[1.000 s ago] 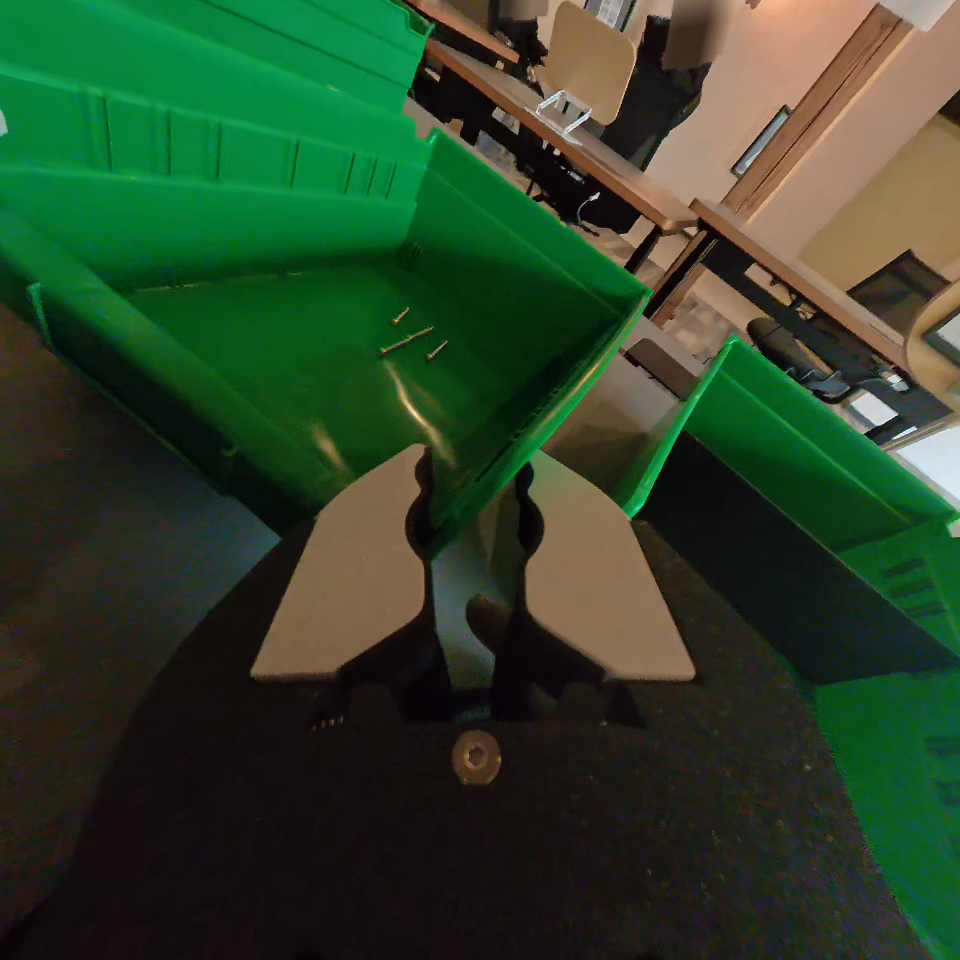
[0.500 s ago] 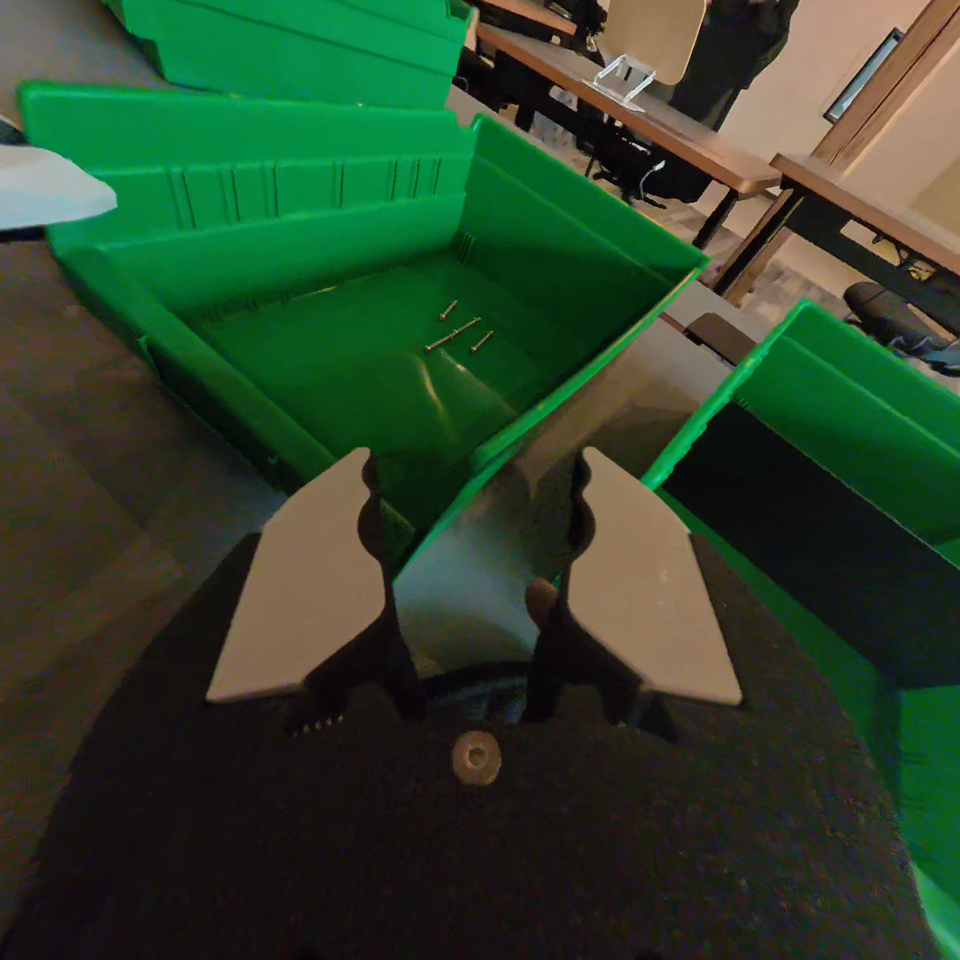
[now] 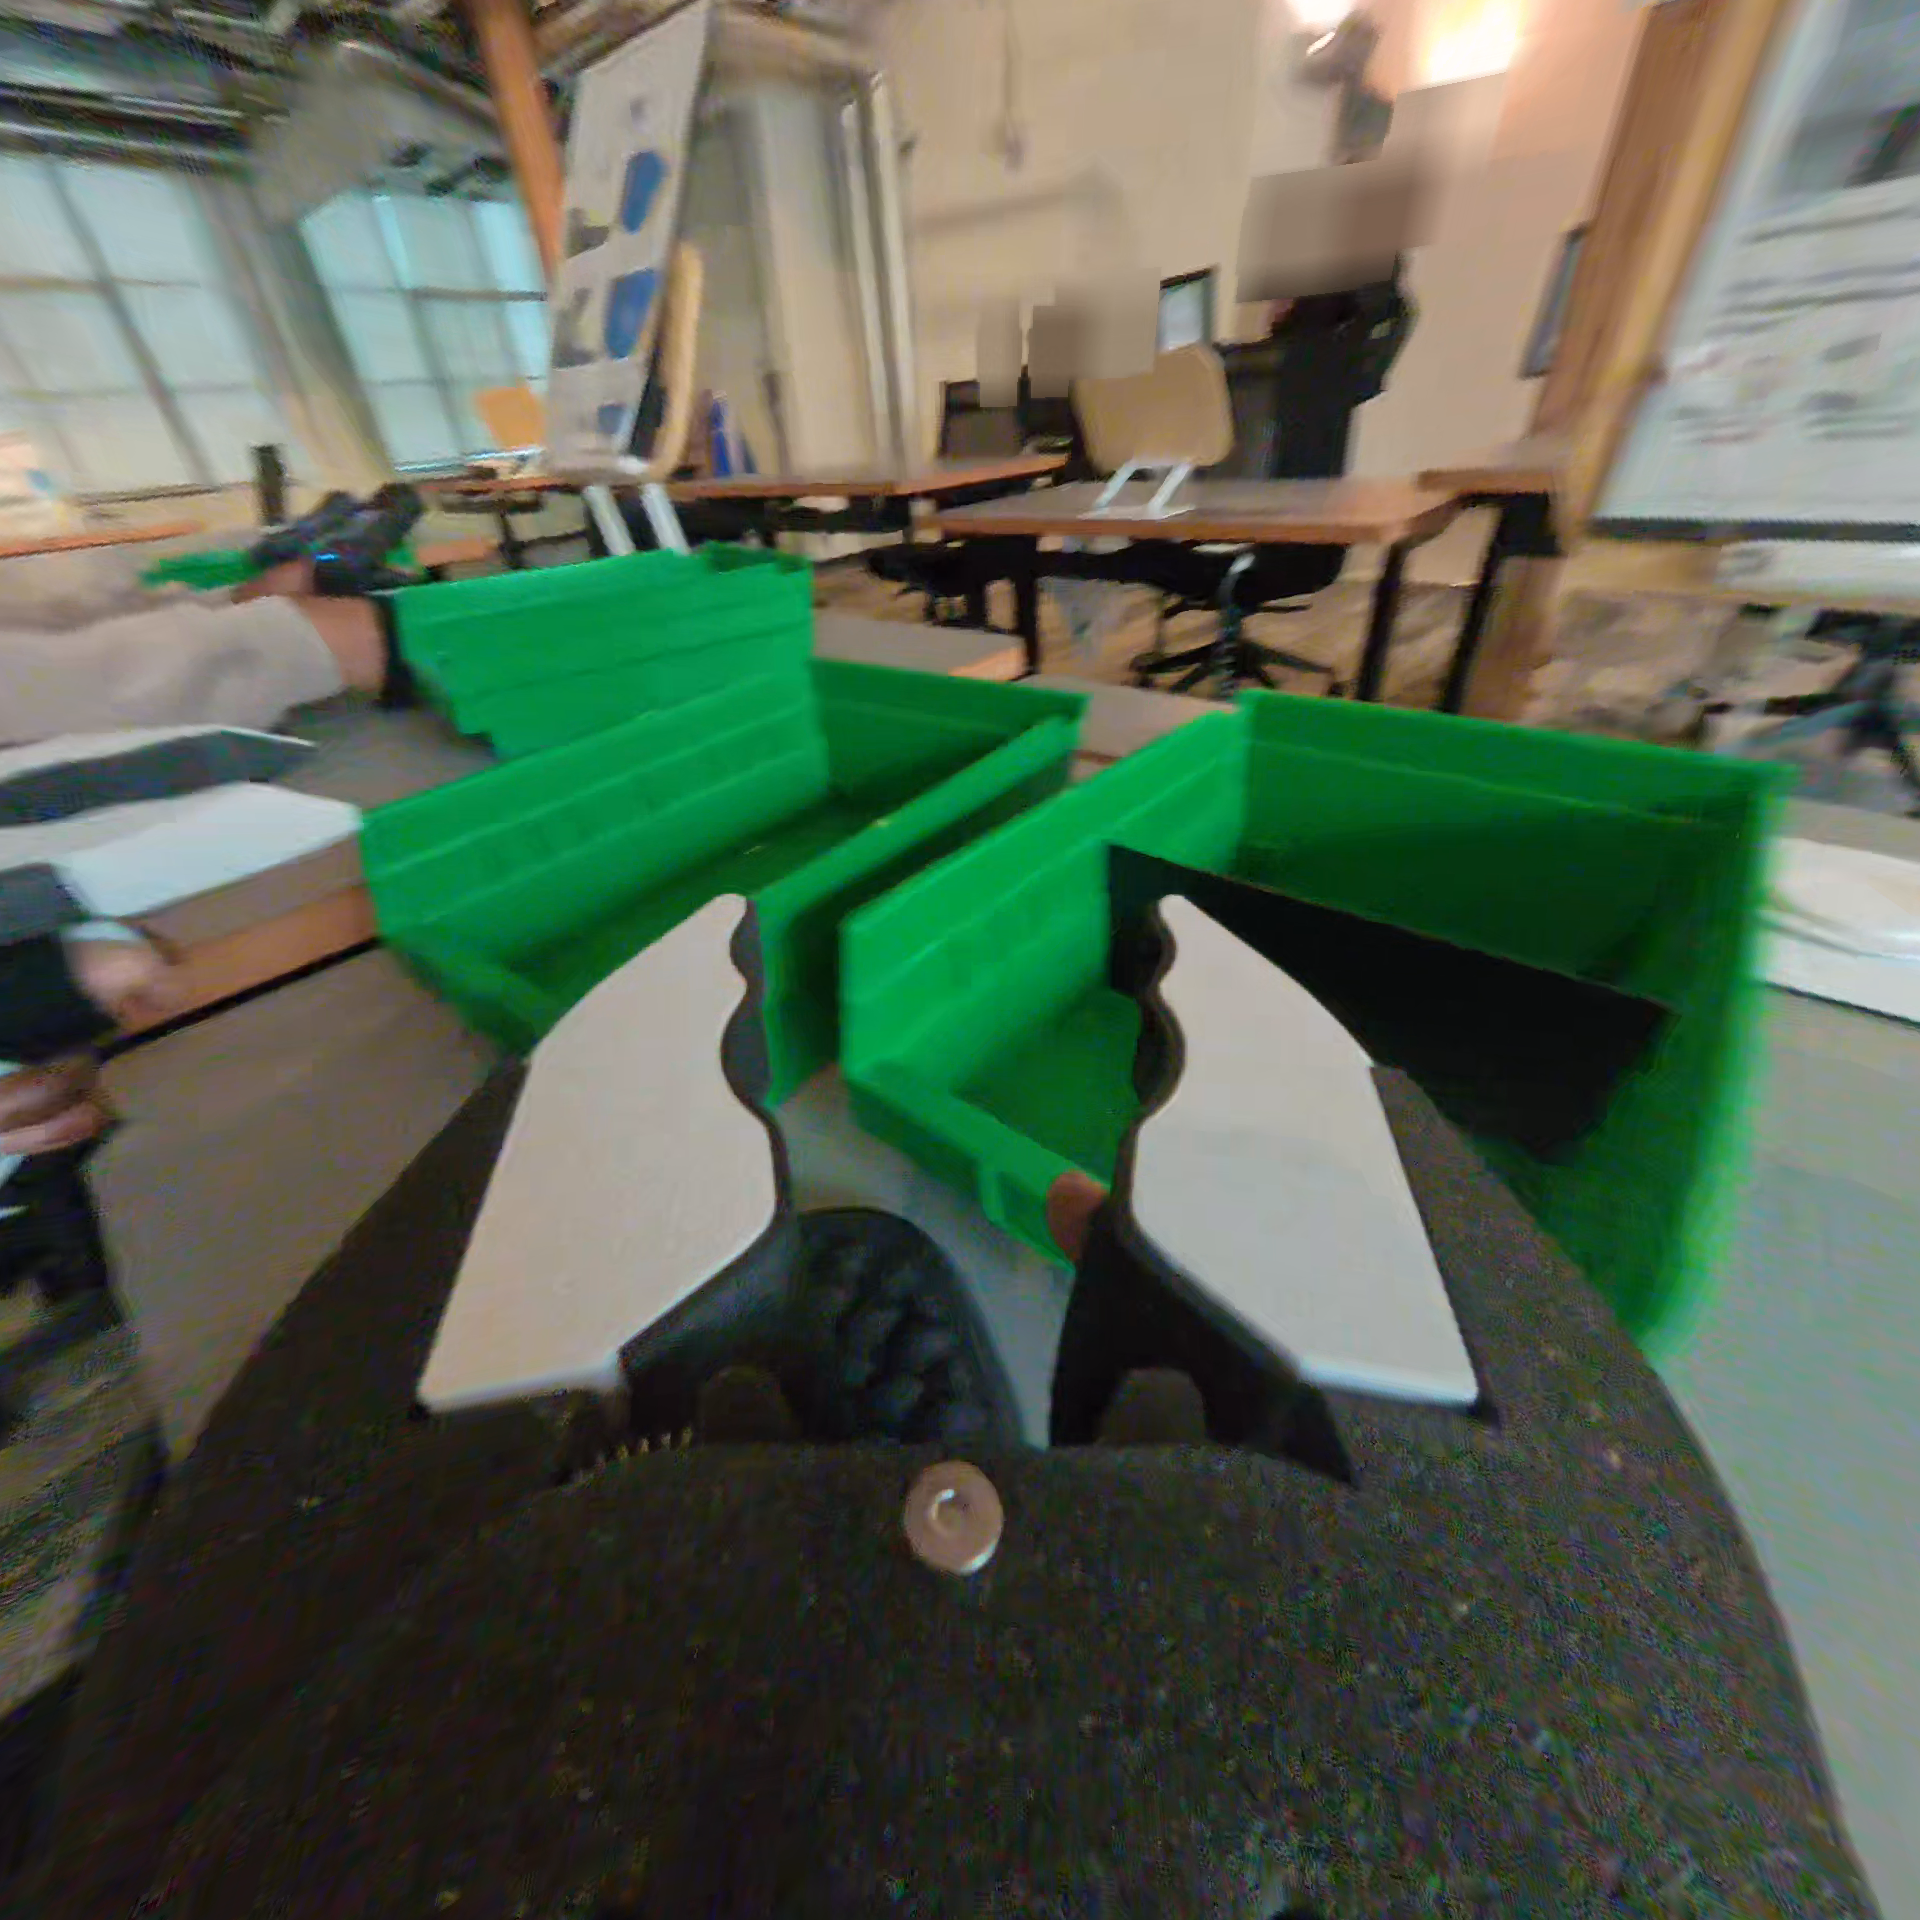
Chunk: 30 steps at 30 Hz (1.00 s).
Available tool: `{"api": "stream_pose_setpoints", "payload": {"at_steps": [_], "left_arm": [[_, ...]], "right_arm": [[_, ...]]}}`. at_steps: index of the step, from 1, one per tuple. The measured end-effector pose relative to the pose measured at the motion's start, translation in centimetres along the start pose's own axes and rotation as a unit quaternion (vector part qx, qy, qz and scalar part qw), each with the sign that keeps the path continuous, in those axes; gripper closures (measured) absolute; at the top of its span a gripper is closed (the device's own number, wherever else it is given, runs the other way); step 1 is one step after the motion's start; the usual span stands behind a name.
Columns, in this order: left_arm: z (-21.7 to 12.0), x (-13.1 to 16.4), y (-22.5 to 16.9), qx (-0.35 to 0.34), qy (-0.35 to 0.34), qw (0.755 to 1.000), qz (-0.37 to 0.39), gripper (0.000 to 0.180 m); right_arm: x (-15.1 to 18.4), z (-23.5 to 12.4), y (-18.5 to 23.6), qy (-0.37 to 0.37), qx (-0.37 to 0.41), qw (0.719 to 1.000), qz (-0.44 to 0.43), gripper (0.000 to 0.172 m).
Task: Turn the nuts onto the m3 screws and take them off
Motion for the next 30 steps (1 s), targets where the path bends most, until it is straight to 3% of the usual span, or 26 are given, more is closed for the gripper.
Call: {"api": "stream_pose_setpoints", "payload": {"at_steps": [4,10,16,24,27,30], "left_arm": [[1.1,-2.8,-6.7,0.076,-0.018,0.997,-0.011,0.139],[5.4,0.4,-12.3,0.084,0.068,0.994,0.027,0.144],[9.5,3.5,-12.7,0.039,0.135,0.989,0.046,0.154],[11.8,5.1,-11.9,-0.01,0.19,0.977,0.094,0.156],[12.3,5.2,-11.9,-0.014,0.2,0.974,0.108,0.161],[12.6,5.1,-12.1,-0.01,0.201,0.973,0.116,0.17]], "right_arm": [[-0.1,-3.5,-5.4,-0.011,0.071,0.997,0.009,0.104],[1.8,-6.0,-11.3,0.021,0.162,0.987,-0.008,0.103],[4.4,-4.6,-13.5,0.086,0.177,0.98,0.007,0.104],[5.6,-2.1,-15.0,0.136,0.195,0.971,-0.013,0.11],[5.9,-1.6,-15.6,0.151,0.206,0.967,-0.023,0.119],[6.0,-1.2,-15.8,0.163,0.21,0.963,-0.04,0.143]]}}
Point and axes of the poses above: each gripper's, where its closed fingertips meet, z out along the fingers, x out of its underside, y = z × x across the jaws, the point moved 1 cm from there along -z, back along the fingers, and after that the axes turned 10 degrees about z, right-handed, at the moved point
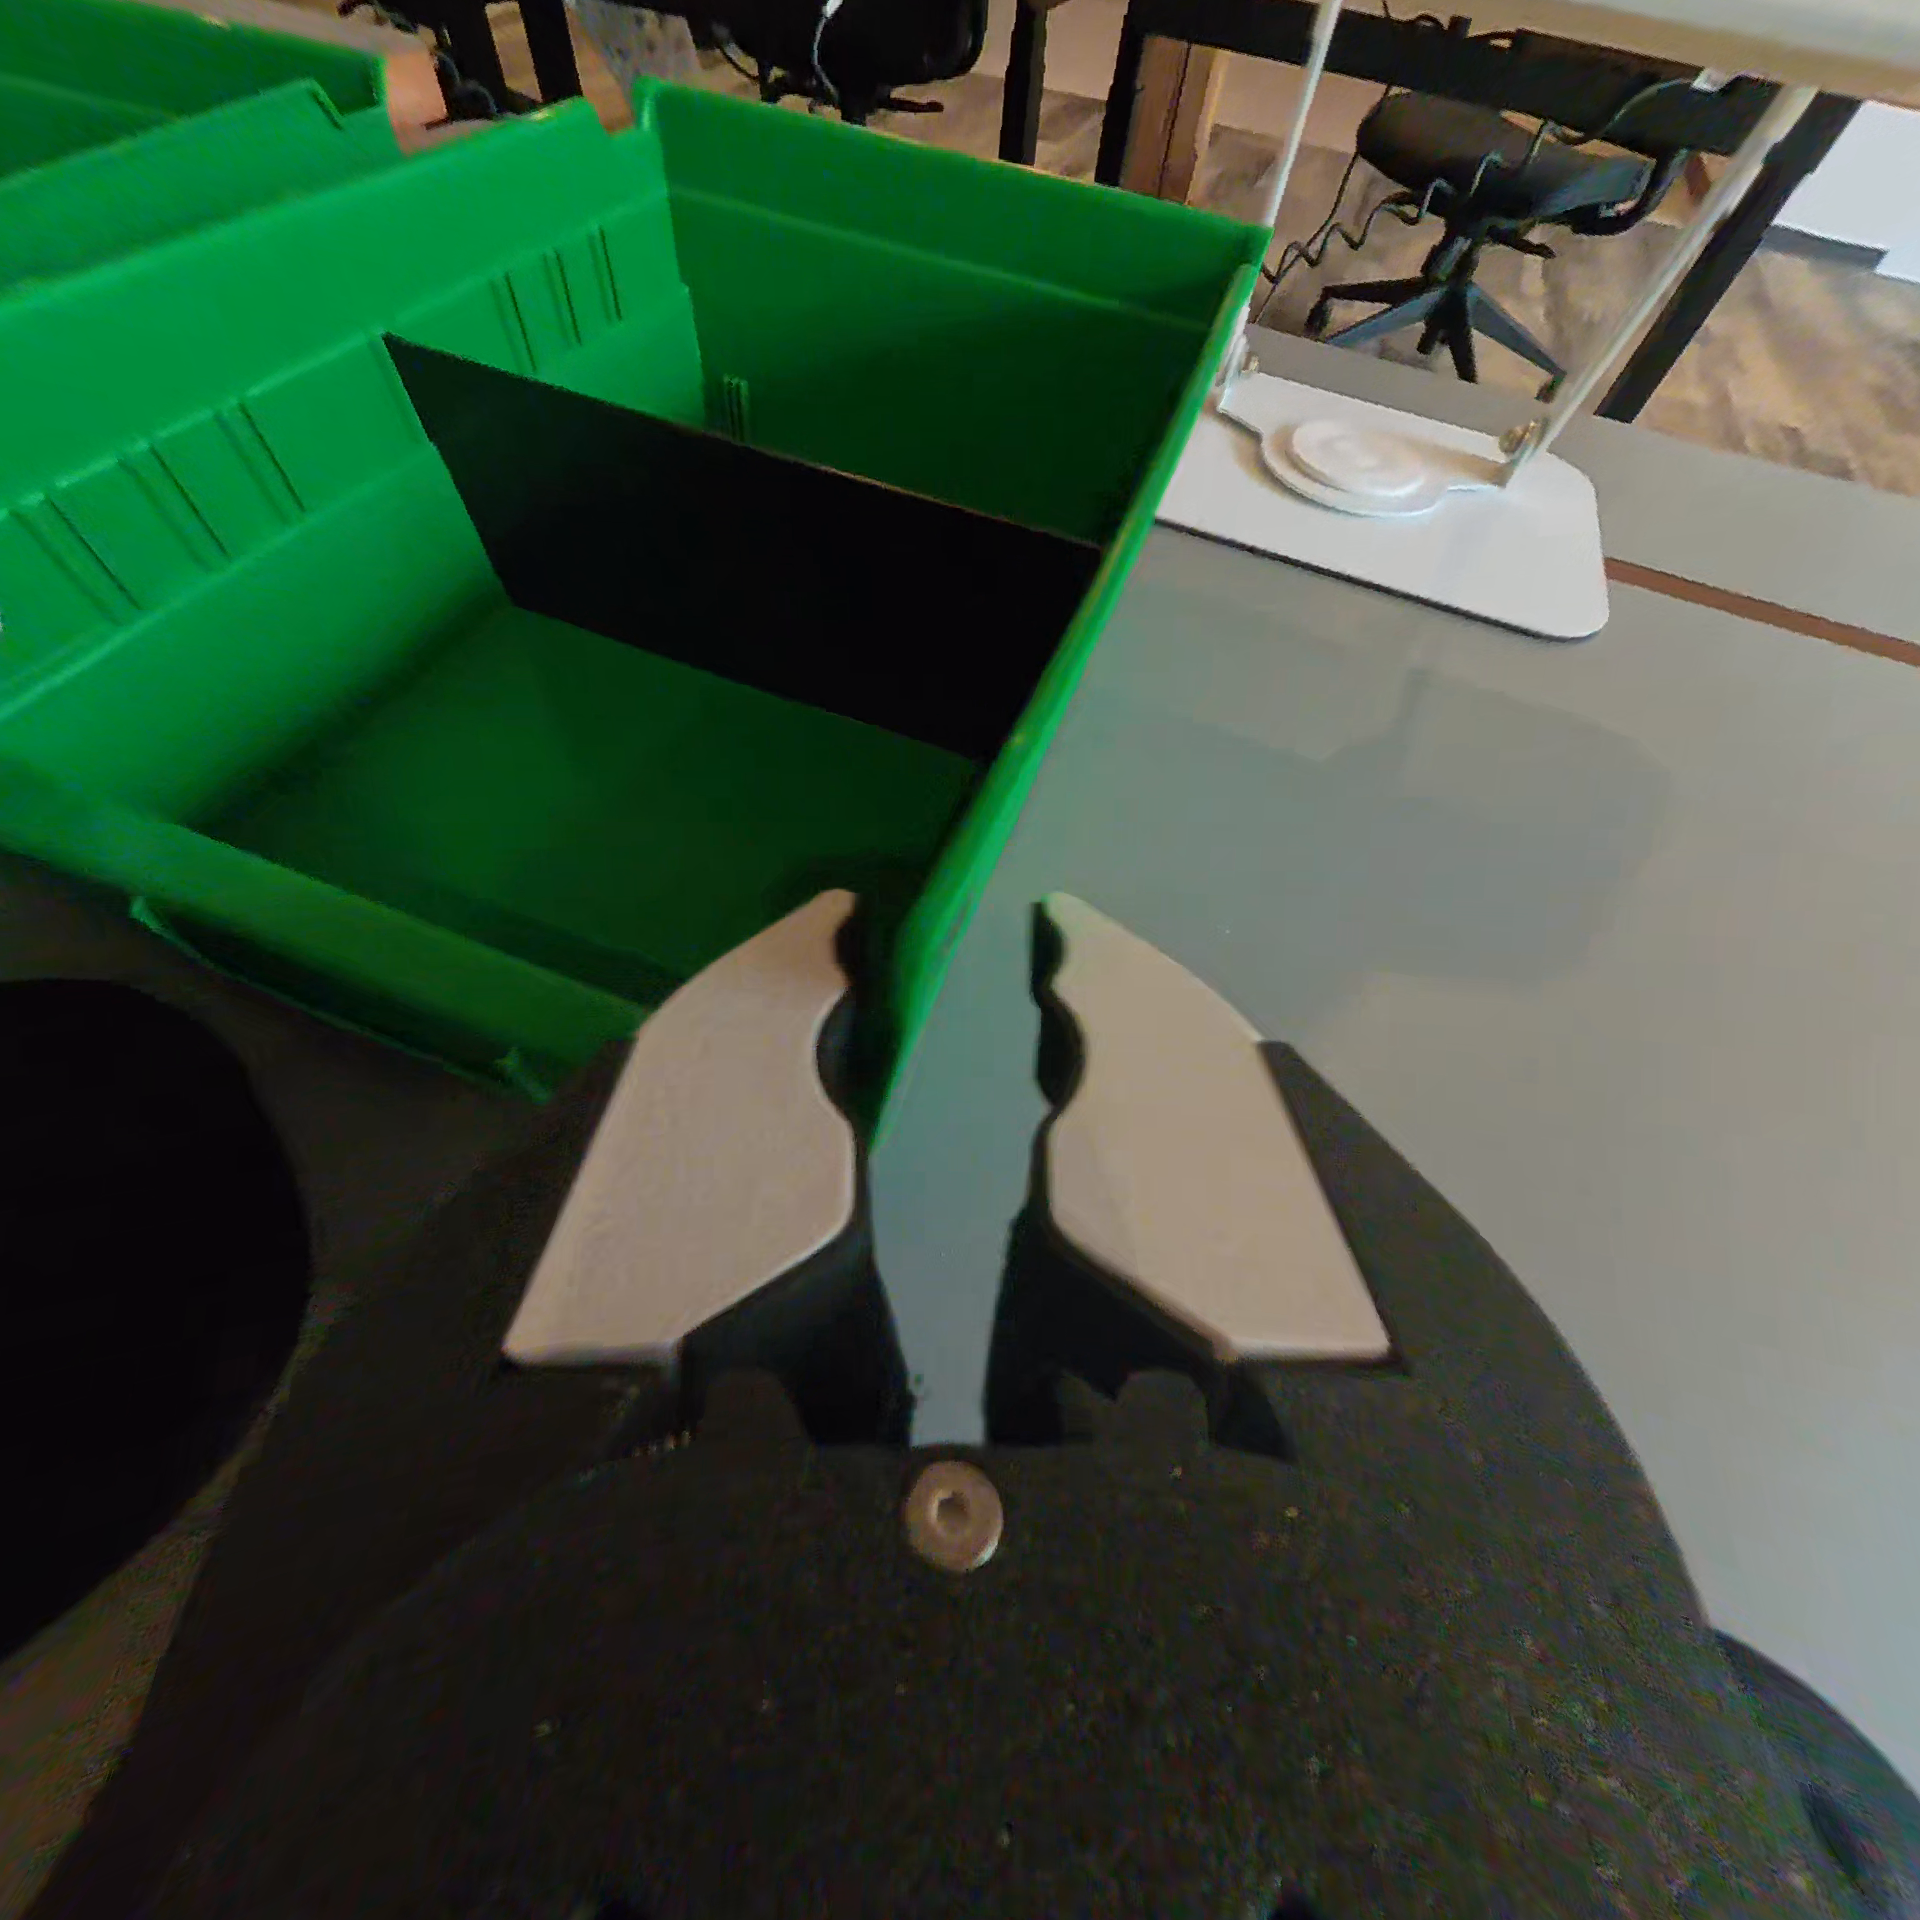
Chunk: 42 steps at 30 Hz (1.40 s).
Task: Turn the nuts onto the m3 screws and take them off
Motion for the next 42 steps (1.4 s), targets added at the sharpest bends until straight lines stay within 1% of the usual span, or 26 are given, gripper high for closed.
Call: {"api": "stream_pose_setpoints", "payload": {"at_steps": [1,3,7,10,17,22,25,28,33,37,42], "left_arm": [[0.0,-0.2,-0.3,0.007,-0.004,1.0,-0.002,0.172],[-0.1,-0.6,-0.6,0.007,-0.01,1.0,0.007,0.172],[-0.6,-1.3,-1.1,0.016,-0.035,0.999,0.016,0.173],[-1.4,-2.5,-1.1,0.004,-0.062,0.998,0.029,0.174],[-3.0,-5.1,-1.4,-0.009,-0.098,0.994,0.051,0.174],[-4.9,-7.9,-2.1,-0.022,-0.143,0.987,0.067,0.174],[-6.1,-9.8,-3.3,-0.02,-0.177,0.981,0.072,0.174],[-6.8,-11.7,-5.6,-0.001,-0.204,0.976,0.078,0.173],[-7.4,-15.1,-10.9,0.036,-0.244,0.965,0.087,0.172],[-7.5,-18.0,-15.6,0.067,-0.273,0.955,0.094,0.172],[-7.0,-20.8,-21.5,0.1,-0.291,0.945,0.109,0.172]], "right_arm": [[0.0,0.1,0.1,0.002,0.005,1.0,-0.012,0.159],[0.0,0.2,-0.6,0.001,0.043,0.998,-0.046,0.163],[-0.3,-0.1,-1.4,-0.011,0.068,0.994,-0.082,0.165],[-1.1,-0.9,-1.8,-0.035,0.082,0.991,-0.104,0.166],[-2.0,-2.6,-2.8,-0.059,0.085,0.989,-0.104,0.165],[-3.0,-4.7,-4.2,-0.088,0.094,0.986,-0.105,0.165],[-4.0,-6.6,-5.9,-0.11,0.107,0.981,-0.116,0.164],[-4.8,-8.9,-8.4,-0.123,0.127,0.975,-0.135,0.164],[-5.4,-12.9,-13.9,-0.134,0.17,0.961,-0.172,0.164],[-4.5,-15.6,-18.8,-0.131,0.204,0.954,-0.174,0.164],[-3.0,-18.1,-24.5,-0.12,0.239,0.949,-0.165,0.163]]}}
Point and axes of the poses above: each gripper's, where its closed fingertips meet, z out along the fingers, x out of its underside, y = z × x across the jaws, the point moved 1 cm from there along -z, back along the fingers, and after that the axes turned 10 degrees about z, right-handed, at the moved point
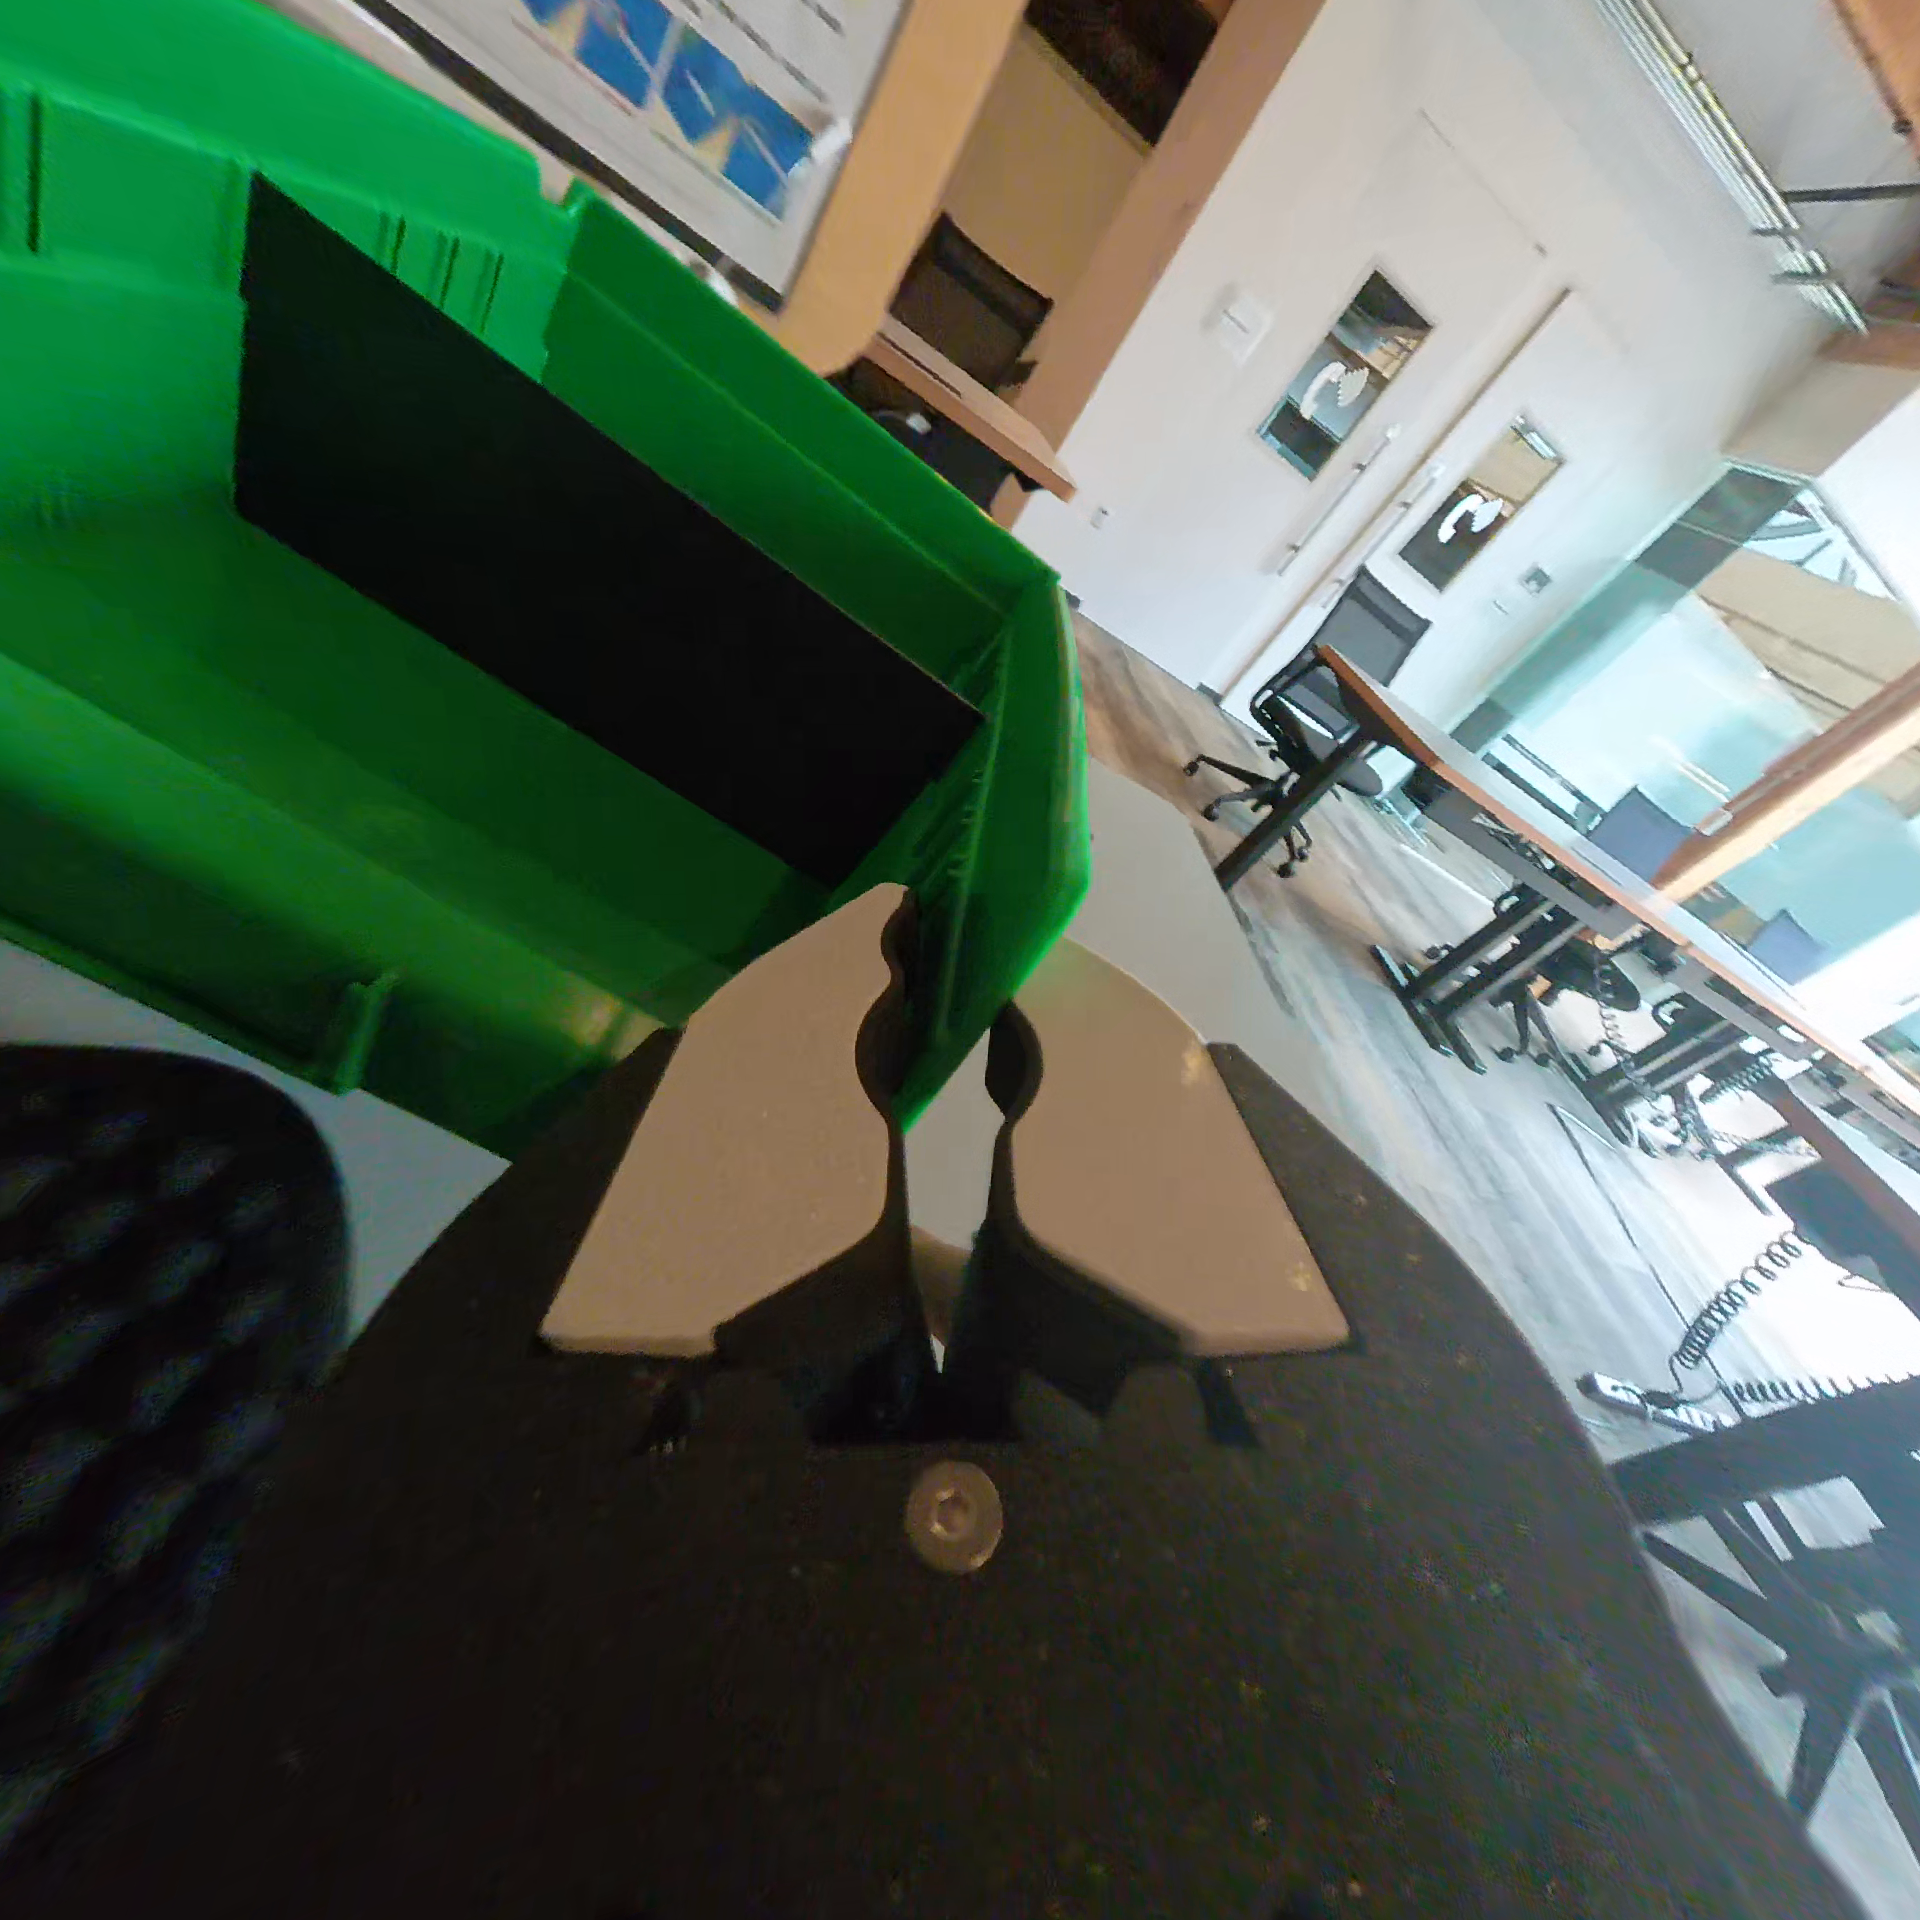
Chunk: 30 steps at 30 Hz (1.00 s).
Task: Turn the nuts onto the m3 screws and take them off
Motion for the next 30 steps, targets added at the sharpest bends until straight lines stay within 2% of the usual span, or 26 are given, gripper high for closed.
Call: {"api": "stream_pose_setpoints", "payload": {"at_steps": [5,11,20,30], "left_arm": [[2.7,-2.4,-4.2,0.021,-0.02,0.999,0.019,0.171],[5.5,-3.4,-8.7,0.041,-0.028,0.998,0.027,0.17],[7.8,-4.5,-12.9,0.067,-0.03,0.996,0.055,0.167],[9.1,-3.7,-16.2,0.106,-0.005,0.992,0.073,0.163]], "right_arm": [[2.8,0.5,-4.7,-0.003,0.018,1.0,0.003,0.163],[6.0,1.5,-8.6,-0.008,0.022,1.0,-0.003,0.164],[9.2,3.3,-12.2,-0.021,0.007,1.0,0.003,0.163],[12.0,4.8,-13.7,-0.011,-0.012,1.0,-0.008,0.163]]}}
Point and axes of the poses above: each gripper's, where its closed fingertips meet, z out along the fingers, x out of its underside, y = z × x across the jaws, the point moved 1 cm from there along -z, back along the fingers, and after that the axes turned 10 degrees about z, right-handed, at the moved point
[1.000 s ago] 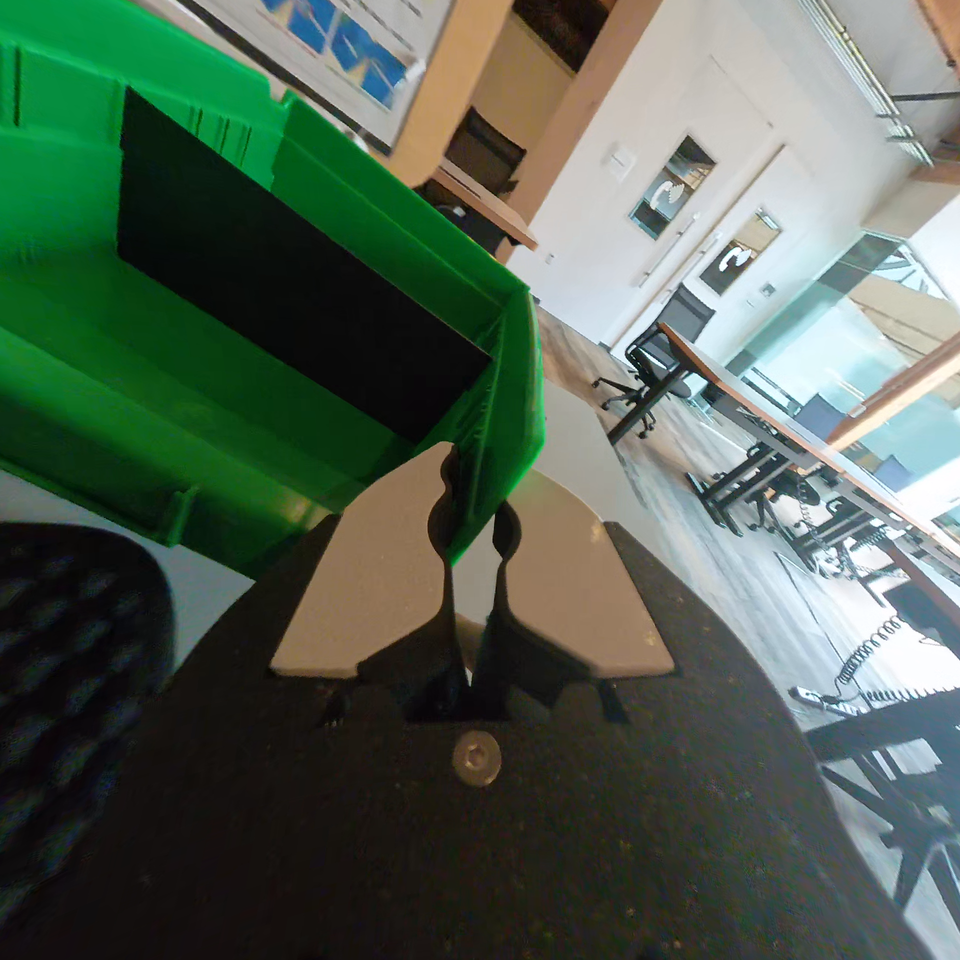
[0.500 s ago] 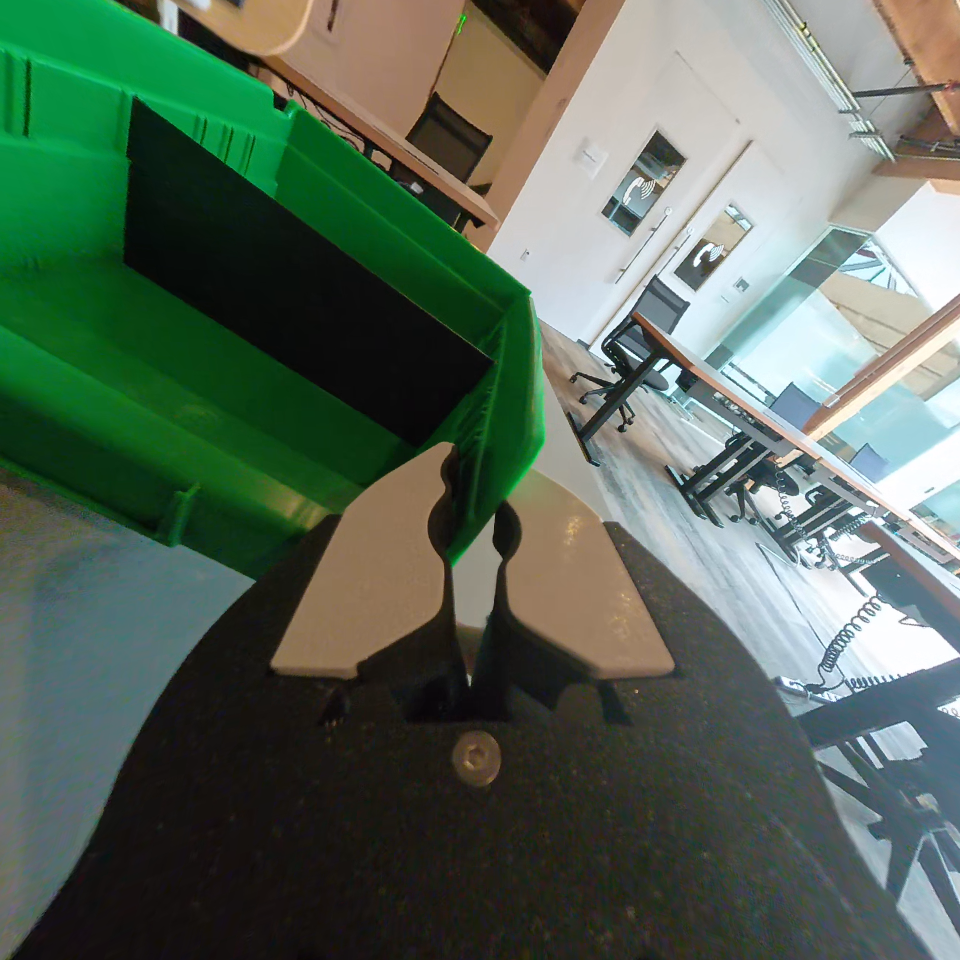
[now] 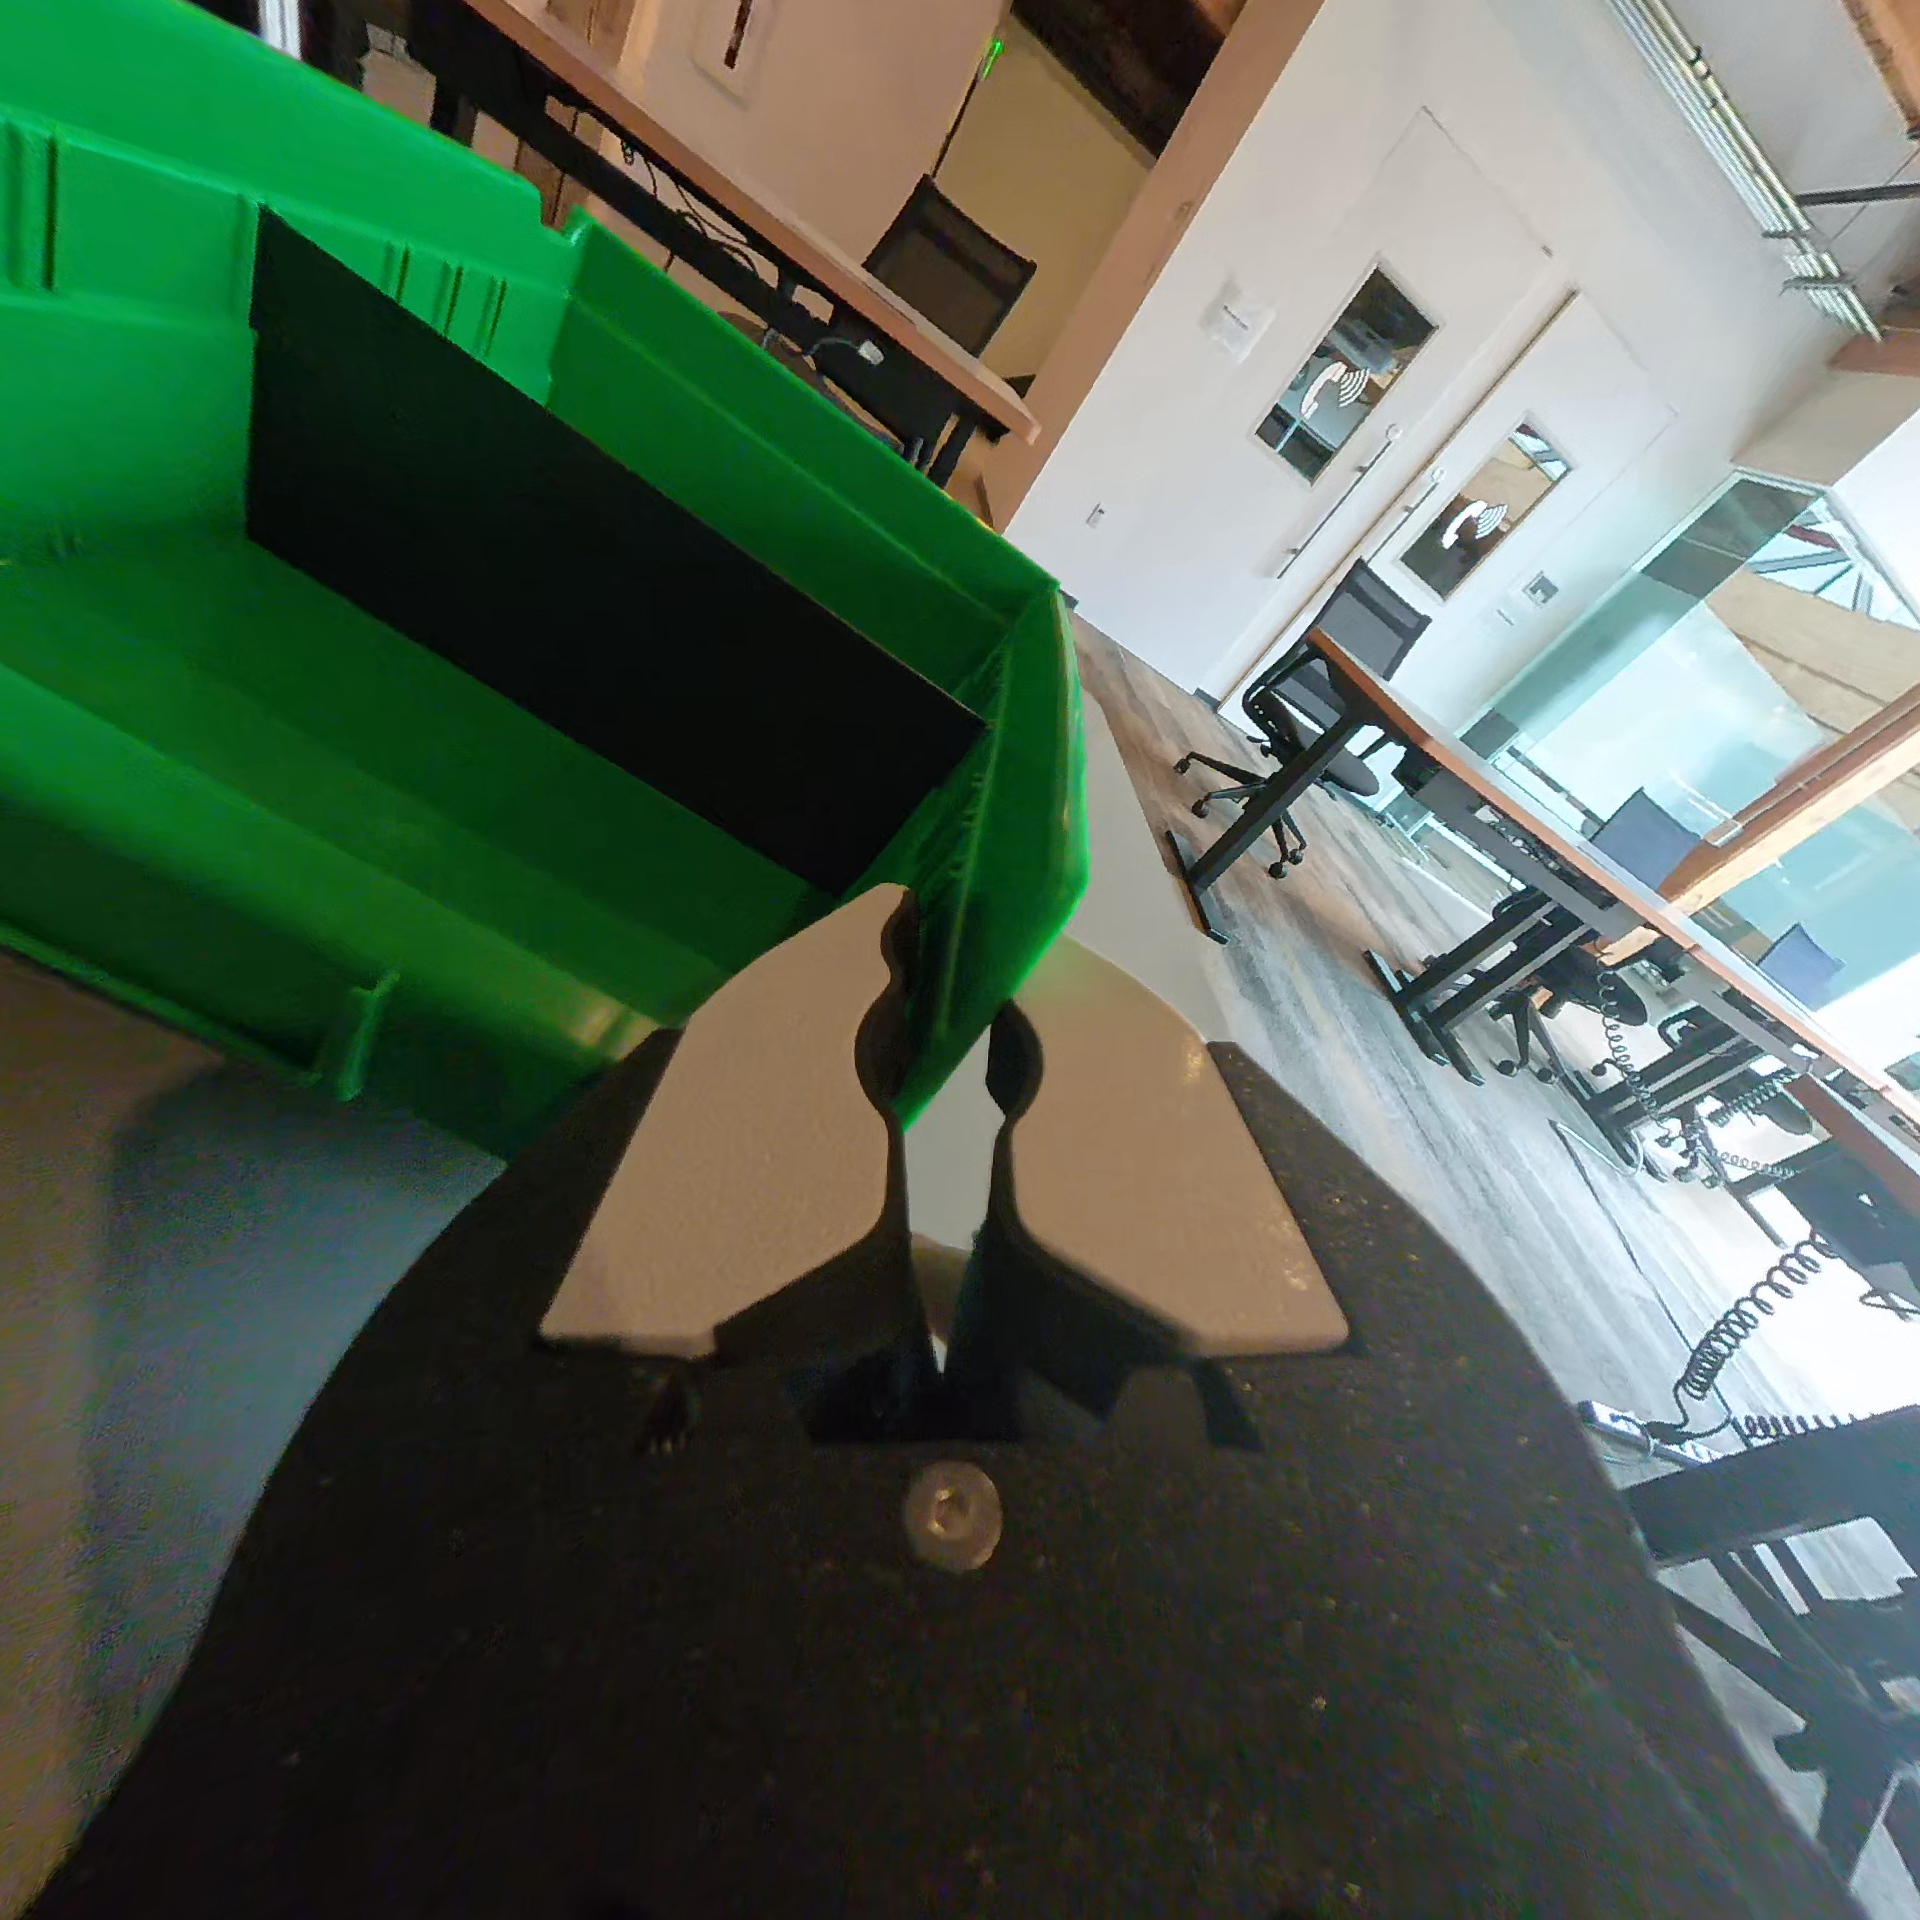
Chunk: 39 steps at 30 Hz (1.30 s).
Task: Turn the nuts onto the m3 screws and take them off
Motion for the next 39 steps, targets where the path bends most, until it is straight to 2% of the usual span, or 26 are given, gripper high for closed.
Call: {"api": "stream_pose_setpoints", "payload": {"at_steps": [9,16,22,26,29,31,33,36,39], "left_arm": [[0.0,0.3,-1.8,0.057,-0.002,0.998,-0.001,0.153],[-1.2,0.4,-1.2,0.06,-0.022,0.998,0.009,0.114],[-3.9,-0.7,2.0,0.067,-0.071,0.994,-0.042,0.096],[-6.5,-2.0,6.0,0.058,-0.123,0.987,-0.084,0.098],[-8.7,-2.4,9.4,0.044,-0.152,0.981,-0.111,0.103],[-10.3,-2.6,12.0,0.037,-0.179,0.973,-0.138,0.107],[-12.3,-2.9,15.1,0.022,-0.212,0.963,-0.165,0.112],[-15.5,-3.1,20.0,-0.012,-0.257,0.948,-0.186,0.12],[-18.8,-3.4,24.2,-0.035,-0.298,0.934,-0.196,0.121]], "right_arm": [[1.4,0.5,-0.5,0.018,-0.005,1.0,0.013,0.159],[1.3,0.3,-2.3,0.024,0.033,0.997,0.059,0.124],[-1.3,-2.2,-4.2,-0.025,0.078,0.987,0.136,0.12],[-4.2,-4.6,-5.8,-0.082,0.105,0.972,0.193,0.122],[-5.6,-6.0,-7.3,-0.112,0.116,0.954,0.254,0.129],[-7.3,-7.2,-7.8,-0.16,0.103,0.93,0.314,0.147],[-10.3,-8.7,-7.6,-0.246,0.05,0.89,0.382,0.168],[-14.8,-10.0,-6.3,-0.327,-0.045,0.836,0.438,0.171],[-19.1,-10.3,-4.3,-0.37,-0.089,0.813,0.44,0.17]]}}
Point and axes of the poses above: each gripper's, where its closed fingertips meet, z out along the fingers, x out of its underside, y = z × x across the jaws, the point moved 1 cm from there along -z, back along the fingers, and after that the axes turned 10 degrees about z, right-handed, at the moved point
